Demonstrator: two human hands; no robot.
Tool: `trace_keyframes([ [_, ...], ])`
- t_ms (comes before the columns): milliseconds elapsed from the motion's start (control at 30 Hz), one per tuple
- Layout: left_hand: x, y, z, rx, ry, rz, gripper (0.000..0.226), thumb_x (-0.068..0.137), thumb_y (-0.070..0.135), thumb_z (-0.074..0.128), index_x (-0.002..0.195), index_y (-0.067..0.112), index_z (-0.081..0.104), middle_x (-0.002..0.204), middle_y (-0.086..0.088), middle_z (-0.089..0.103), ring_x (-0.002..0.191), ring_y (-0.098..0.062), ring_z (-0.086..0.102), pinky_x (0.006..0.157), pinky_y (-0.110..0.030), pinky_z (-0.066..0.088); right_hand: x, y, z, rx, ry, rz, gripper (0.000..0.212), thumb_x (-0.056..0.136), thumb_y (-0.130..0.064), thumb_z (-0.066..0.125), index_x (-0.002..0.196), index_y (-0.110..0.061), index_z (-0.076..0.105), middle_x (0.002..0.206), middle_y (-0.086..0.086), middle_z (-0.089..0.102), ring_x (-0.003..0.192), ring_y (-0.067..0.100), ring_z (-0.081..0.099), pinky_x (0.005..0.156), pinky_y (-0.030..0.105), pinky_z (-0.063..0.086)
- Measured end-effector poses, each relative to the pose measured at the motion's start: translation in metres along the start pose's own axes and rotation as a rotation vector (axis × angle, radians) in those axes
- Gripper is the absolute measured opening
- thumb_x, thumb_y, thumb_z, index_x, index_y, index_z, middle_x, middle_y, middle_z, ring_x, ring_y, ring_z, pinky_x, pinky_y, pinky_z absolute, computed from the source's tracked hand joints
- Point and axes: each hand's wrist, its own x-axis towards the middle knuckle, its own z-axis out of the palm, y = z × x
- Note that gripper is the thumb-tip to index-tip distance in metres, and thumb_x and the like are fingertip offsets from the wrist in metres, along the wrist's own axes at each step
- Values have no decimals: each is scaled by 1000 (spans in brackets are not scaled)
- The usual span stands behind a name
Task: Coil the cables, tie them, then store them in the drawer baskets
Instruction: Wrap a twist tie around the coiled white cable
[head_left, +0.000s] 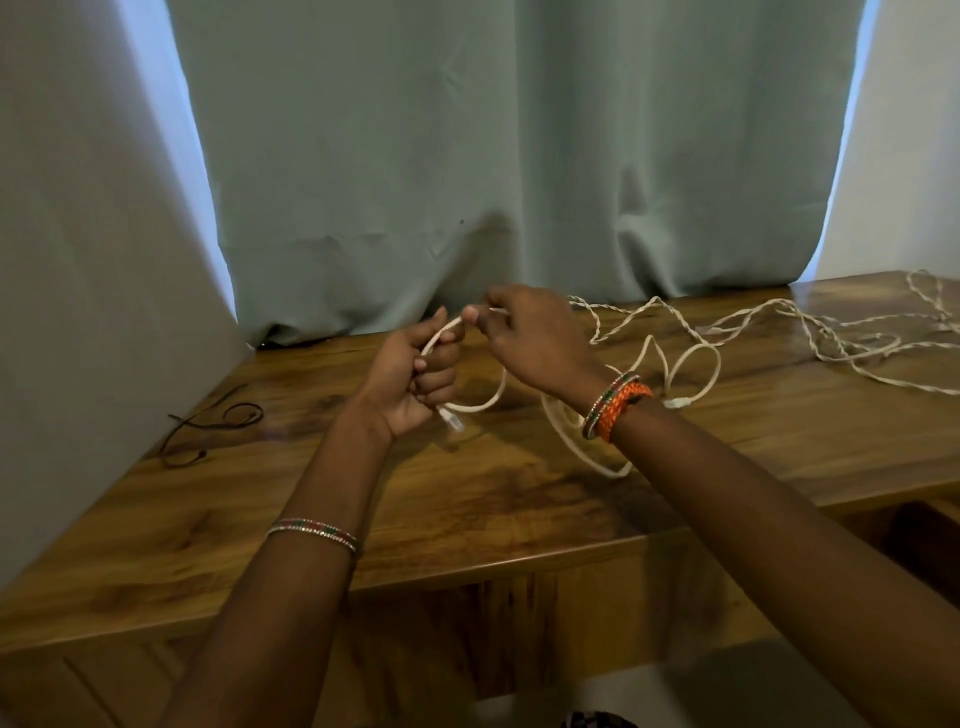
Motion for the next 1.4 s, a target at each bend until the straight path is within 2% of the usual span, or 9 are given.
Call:
trace_keyframes([
  [233,-9,-10,8,-249,-155,227,22,84,28,48,70,16,58,51,7,48,71,-12,63,76,-27,50,8,-2,4,412,321,259,32,98,-21,47,66,-16,47,57,-3,47,52,15,45,42,14,29],
  [400,-4,-4,8,-323,-48,201,16,85,19,43,72,13,48,38,9,31,37,-4,11,31,-12,19,5,21,9,162,308,60,28,96,-29,50,75,-14,58,66,10,63,59,25,55,51,27,26],
  [500,-14,4,-7,-147,-198,-69,19,72,15,70,61,15,54,44,12,18,36,-3,10,28,-13,14,9,53,-3,-330,239,-119,21,97,-31,46,95,-18,61,77,12,66,68,35,61,54,32,33],
  [633,-22,13,-3,-103,-178,42,29,85,25,48,56,19,50,35,9,25,28,-5,19,30,-17,21,5,70,-16,-600,152,-52,27,94,-6,38,115,-16,51,95,12,61,74,36,62,58,35,34],
  [767,-9,14,1,-402,-30,240,26,92,15,34,70,15,47,42,8,35,31,-5,23,31,-15,23,-25,33,-8,-678,-382,-145,27,92,-20,45,117,-16,55,110,10,64,99,32,61,77,37,44],
  [867,10,1,4,-59,205,221,32,100,13,25,73,16,41,42,9,42,33,-2,36,34,-14,30,-50,-21,-16,-418,-675,-335,23,91,-29,50,103,-14,63,101,8,65,90,25,62,68,27,42],
  [1067,-4,-9,26,563,215,116,36,97,9,25,67,7,46,35,-1,51,25,-7,41,29,-12,30,6,-24,-55,-62,-376,-338,16,88,-24,62,90,-13,72,84,4,69,79,15,61,73,30,45],
  [1233,-27,4,41,-6,-85,37,27,93,24,29,73,11,44,32,8,30,22,-2,19,28,-15,11,21,24,-45,288,59,-43,40,95,-36,45,57,-25,51,52,-3,52,51,7,48,63,34,43],
  [1400,-35,2,64,-316,-396,125,30,91,23,36,80,9,60,43,6,29,34,-7,19,33,-17,22,-14,29,13,388,149,173,53,96,-42,32,67,-6,56,63,10,61,62,24,56,61,44,44],
])
